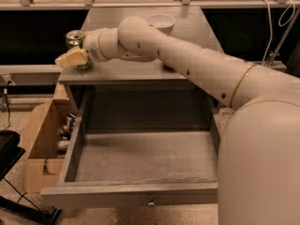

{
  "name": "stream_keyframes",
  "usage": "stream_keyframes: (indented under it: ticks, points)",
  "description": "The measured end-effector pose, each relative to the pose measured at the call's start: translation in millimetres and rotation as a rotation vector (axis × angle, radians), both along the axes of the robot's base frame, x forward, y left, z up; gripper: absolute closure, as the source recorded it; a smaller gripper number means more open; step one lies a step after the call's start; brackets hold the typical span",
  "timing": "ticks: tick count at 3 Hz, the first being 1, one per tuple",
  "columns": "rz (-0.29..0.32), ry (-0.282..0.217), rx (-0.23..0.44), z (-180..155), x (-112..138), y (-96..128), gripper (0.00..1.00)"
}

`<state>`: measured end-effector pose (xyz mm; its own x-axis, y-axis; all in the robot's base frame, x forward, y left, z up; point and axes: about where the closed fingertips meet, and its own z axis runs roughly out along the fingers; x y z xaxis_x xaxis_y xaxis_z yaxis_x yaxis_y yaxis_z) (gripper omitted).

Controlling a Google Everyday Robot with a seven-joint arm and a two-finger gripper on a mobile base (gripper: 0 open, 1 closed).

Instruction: Place green can into top drawer

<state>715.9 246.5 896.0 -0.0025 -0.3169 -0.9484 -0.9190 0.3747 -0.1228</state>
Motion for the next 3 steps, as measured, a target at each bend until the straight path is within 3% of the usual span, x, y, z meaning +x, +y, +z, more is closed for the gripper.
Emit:
stream_keyframes:
  ticks: [1,3]
  points:
    - [-0.012,0.063,0.04,-28.3,-9.1,4.1,0.41]
    - [-0.006,0.071,0.046,-31.4,-12.5,9.6,0.87]
